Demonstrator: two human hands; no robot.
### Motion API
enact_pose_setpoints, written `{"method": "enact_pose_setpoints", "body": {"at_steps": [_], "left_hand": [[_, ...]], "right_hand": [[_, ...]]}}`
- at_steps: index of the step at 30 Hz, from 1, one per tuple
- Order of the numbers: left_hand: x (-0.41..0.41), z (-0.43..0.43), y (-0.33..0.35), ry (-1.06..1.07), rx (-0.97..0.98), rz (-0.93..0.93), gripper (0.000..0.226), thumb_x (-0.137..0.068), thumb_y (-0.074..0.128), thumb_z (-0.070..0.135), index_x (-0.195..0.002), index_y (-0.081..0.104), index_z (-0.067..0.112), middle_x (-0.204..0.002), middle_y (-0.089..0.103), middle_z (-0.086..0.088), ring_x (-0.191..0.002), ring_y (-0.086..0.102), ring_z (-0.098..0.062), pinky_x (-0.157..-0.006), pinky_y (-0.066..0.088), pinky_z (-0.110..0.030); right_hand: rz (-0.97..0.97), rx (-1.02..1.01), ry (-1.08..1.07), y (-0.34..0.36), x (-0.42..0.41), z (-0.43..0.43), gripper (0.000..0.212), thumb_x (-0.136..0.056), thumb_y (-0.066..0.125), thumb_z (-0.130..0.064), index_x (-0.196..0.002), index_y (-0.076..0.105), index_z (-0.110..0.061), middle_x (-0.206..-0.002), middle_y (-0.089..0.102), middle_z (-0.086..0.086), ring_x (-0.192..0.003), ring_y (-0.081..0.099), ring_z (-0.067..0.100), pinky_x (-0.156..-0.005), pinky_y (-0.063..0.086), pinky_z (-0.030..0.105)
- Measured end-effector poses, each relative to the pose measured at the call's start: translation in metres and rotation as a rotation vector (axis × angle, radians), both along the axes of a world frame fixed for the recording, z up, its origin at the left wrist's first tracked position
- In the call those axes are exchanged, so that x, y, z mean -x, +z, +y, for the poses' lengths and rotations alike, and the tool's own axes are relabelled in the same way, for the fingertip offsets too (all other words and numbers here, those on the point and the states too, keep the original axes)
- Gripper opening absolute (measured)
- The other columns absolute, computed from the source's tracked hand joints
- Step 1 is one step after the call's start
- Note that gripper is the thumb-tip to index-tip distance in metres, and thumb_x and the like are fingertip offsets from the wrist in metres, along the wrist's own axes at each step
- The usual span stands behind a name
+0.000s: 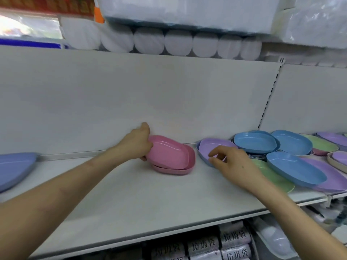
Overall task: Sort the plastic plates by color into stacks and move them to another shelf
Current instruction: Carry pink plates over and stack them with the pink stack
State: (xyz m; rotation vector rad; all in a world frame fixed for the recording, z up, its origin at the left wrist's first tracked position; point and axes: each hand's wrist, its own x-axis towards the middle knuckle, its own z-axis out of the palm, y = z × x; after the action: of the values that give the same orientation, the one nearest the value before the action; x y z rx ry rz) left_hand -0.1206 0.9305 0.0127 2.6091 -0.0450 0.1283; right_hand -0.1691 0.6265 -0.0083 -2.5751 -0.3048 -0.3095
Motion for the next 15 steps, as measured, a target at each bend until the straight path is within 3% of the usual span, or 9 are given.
{"method": "enact_pose_setpoints", "body": {"at_steps": [5, 8, 10, 12, 15], "left_hand": [[0.021, 0.015, 0.007, 0.01, 0.128, -0.109, 0.014, -0.101, 0.038, 0.011, -0.111, 0.038, 0.021, -0.092, 0.067, -0.013, -0.054, 0.073, -0.025, -0.07, 0.062, -0.047], [0.033, 0.026, 0.007, 0.039, 0.27, -0.141, 0.017, -0.103, 0.038, 0.011, -0.102, 0.053, 0.02, -0.098, 0.065, -0.015, -0.06, 0.074, -0.027, -0.064, 0.063, -0.038], [0.039, 0.035, 0.004, 0.074, 0.378, -0.137, 0.025, -0.103, 0.041, 0.01, -0.098, 0.063, 0.018, -0.107, 0.063, -0.014, -0.066, 0.075, -0.028, -0.066, 0.064, -0.036], [0.045, 0.045, 0.001, 0.102, 0.432, -0.132, 0.028, -0.103, 0.042, 0.009, -0.102, 0.069, 0.017, -0.115, 0.06, -0.009, -0.069, 0.076, -0.026, -0.074, 0.064, -0.038], [0.057, 0.055, -0.003, 0.128, 0.433, -0.133, 0.032, -0.1, 0.049, 0.006, -0.126, 0.063, 0.018, -0.124, 0.057, -0.004, -0.072, 0.077, -0.021, -0.078, 0.061, -0.031]], "right_hand": [[0.041, -0.035, 0.141, -0.009, -0.01, 0.023, 0.017, -0.098, 0.06, -0.03, -0.109, 0.073, -0.029, -0.086, 0.071, -0.006, -0.078, 0.061, 0.006, -0.07, 0.044, 0.014], [0.059, -0.044, 0.181, -0.009, -0.015, 0.039, 0.024, -0.1, 0.057, -0.036, -0.119, 0.071, -0.028, -0.088, 0.072, -0.002, -0.083, 0.065, 0.013, -0.079, 0.05, 0.025], [0.078, -0.028, 0.187, -0.009, -0.019, 0.048, 0.023, -0.102, 0.055, -0.04, -0.109, 0.072, -0.025, -0.084, 0.072, 0.0, -0.082, 0.065, 0.016, -0.074, 0.049, 0.026], [0.091, 0.01, 0.182, -0.01, -0.024, 0.058, 0.03, -0.103, 0.052, -0.04, -0.096, 0.07, -0.017, -0.076, 0.068, 0.001, -0.078, 0.064, 0.021, -0.067, 0.048, 0.027], [0.109, 0.093, 0.154, -0.013, -0.034, 0.069, 0.031, -0.099, 0.054, -0.038, -0.092, 0.069, -0.012, -0.084, 0.072, 0.004, -0.082, 0.066, 0.023, -0.076, 0.056, 0.039]]}}
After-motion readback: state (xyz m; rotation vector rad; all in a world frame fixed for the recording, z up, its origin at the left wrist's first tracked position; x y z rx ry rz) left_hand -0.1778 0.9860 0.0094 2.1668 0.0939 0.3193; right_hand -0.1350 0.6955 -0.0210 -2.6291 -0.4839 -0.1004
